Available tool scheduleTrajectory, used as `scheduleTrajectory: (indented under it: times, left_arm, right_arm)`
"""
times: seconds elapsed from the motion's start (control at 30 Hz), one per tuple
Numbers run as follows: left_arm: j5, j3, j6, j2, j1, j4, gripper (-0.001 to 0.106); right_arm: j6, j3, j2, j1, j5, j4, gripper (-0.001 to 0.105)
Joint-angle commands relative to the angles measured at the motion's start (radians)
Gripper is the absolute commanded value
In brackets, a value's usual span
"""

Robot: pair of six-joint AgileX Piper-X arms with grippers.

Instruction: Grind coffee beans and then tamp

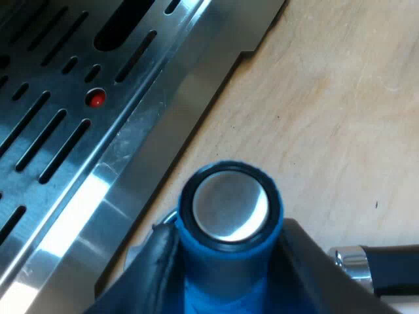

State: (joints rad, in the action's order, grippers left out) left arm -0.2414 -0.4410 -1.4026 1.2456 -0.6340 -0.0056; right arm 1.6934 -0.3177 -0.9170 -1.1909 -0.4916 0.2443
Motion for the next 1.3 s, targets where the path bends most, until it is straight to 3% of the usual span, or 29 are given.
scheduleTrajectory:
  times: [0.03, 0.37, 0.8, 1.3]
  left_arm:
    - [0.006, 0.043, 0.004, 0.020, -0.003, 0.105, 0.021]
    - [0.006, 0.054, 0.004, 0.020, -0.003, 0.050, 0.021]
    - [-0.001, -0.056, -0.038, 0.008, -0.003, 0.031, 0.021]
    - [0.005, -0.066, -0.045, -0.257, -0.003, 0.045, 0.021]
  right_arm:
    - [0.013, 0.000, 0.000, 0.001, 0.002, 0.013, 0.060]
    - [0.013, 0.000, 0.000, 0.001, 0.002, 0.013, 0.060]
    - [0.013, 0.000, 0.000, 0.001, 0.002, 0.013, 0.060]
    - [0.013, 0.000, 0.000, 0.001, 0.002, 0.013, 0.060]
